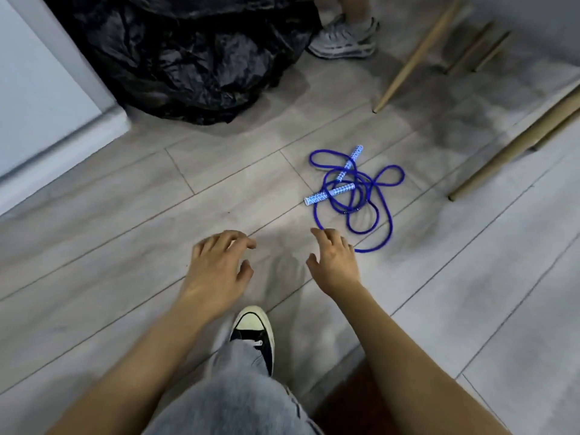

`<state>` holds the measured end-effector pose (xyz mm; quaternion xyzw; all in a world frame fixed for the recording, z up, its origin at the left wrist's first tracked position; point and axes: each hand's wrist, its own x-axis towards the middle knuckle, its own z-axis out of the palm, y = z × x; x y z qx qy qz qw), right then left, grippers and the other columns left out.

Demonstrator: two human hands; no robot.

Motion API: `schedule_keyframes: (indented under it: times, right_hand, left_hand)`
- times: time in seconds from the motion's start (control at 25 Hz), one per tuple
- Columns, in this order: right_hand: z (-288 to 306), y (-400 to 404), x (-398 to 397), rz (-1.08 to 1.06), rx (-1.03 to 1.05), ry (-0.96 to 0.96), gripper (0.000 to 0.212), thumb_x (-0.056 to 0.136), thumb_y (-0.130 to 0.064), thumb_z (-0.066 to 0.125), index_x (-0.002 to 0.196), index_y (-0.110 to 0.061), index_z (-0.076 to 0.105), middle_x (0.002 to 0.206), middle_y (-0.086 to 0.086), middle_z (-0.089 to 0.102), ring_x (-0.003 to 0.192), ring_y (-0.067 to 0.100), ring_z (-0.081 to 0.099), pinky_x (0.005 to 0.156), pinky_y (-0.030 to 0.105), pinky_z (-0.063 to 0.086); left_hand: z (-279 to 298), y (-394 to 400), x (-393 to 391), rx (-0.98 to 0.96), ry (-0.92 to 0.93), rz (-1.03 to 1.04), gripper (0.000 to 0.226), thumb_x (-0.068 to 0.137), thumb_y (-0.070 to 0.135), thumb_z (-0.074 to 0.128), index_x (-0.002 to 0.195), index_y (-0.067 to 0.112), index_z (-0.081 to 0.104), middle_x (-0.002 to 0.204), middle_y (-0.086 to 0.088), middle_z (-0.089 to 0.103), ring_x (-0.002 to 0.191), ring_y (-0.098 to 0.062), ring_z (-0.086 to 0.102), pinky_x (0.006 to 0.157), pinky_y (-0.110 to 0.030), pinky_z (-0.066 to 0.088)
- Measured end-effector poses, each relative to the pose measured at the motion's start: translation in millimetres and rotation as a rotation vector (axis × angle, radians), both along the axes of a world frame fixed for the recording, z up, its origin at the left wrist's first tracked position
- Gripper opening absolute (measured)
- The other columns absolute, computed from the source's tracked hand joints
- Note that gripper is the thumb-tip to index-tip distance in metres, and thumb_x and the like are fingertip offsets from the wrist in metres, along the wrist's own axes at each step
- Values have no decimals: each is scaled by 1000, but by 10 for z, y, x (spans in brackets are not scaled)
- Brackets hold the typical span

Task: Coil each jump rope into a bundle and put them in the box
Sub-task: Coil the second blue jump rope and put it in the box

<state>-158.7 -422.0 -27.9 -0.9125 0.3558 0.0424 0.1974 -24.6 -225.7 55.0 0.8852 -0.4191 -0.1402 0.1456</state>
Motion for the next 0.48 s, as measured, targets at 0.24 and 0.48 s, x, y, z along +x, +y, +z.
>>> schedule_keyframes:
  times: [0.24,0.48]
  right_hand:
    - [-556,-702,566,-178,24,57,69,89,-38,59,151,-26,30,141,15,43,128,37,45,107,47,35]
    - [-925,-1364,1089,-220,67,327,79,91,-55,53,157,-35,14,151,23,32,139,41,33,114,51,27]
  left_hand:
    - [-460,-74,179,4,-47,-47,33,84,32,44,112,31,62,119,12,56,113,-16,54,96,-31,30]
    - [-569,15,316,41,9,38,32,87,31,49,116,30,62,124,11,55,118,-16,50,102,-34,31]
